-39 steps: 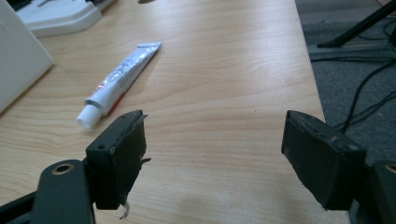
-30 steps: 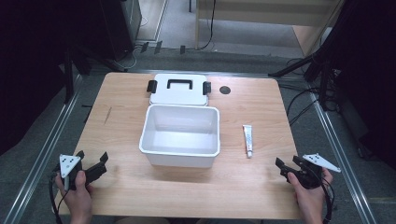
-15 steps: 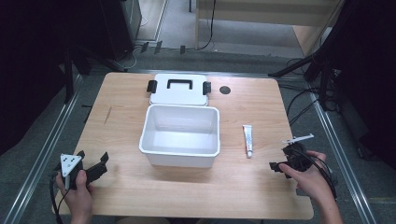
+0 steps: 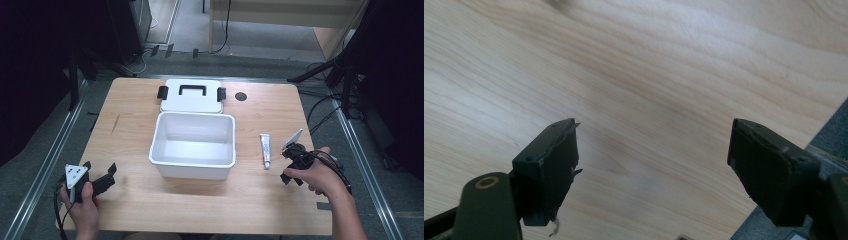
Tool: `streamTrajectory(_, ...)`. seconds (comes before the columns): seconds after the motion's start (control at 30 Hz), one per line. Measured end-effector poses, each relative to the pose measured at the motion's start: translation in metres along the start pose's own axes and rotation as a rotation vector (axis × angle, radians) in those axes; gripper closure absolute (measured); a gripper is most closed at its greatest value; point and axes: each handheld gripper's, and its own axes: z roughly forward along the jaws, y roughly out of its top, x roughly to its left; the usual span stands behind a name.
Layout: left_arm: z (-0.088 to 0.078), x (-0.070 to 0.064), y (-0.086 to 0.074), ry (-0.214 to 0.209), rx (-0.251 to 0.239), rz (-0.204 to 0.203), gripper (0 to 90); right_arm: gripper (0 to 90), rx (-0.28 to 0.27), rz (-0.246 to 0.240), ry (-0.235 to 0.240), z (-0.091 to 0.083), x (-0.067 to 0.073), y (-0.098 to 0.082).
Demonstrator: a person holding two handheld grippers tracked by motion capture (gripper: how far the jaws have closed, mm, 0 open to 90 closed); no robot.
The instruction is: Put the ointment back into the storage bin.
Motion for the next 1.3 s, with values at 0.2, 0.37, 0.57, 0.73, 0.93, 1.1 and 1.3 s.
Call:
streamTrajectory(0.2,0.0,0.0,0.0,-0.002,-0.001,-0.001,14.0,16.4,0.006,-0.003,0.024,-0.002,0.008,0.017)
streamTrajectory(0.37,0.001,0.0,0.0,-0.005,0.001,-0.002,14.0,14.9,-0.02,0.022,0.038,-0.002,0.013,0.033)
streamTrajectory(0.57,0.001,0.0,0.0,-0.006,0.003,-0.003,14.0,26.6,-0.049,0.057,0.043,-0.002,0.016,0.051)
streamTrajectory(0.73,0.001,0.0,0.0,-0.005,0.003,-0.003,14.0,35.8,-0.069,0.09,0.058,-0.004,0.022,0.062)
streamTrajectory(0.93,0.001,0.0,0.0,-0.007,0.006,-0.001,14.0,47.2,-0.073,0.156,0.068,0.0,0.021,0.076)
streamTrajectory(1.1,0.001,0.0,0.001,-0.008,0.009,0.0,14.0,53.2,-0.06,0.205,0.076,0.005,0.018,0.086)
streamTrajectory(1.3,0.001,0.0,0.001,-0.008,0.01,-0.001,14.0,62.2,-0.039,0.254,0.093,0.013,0.014,0.096)
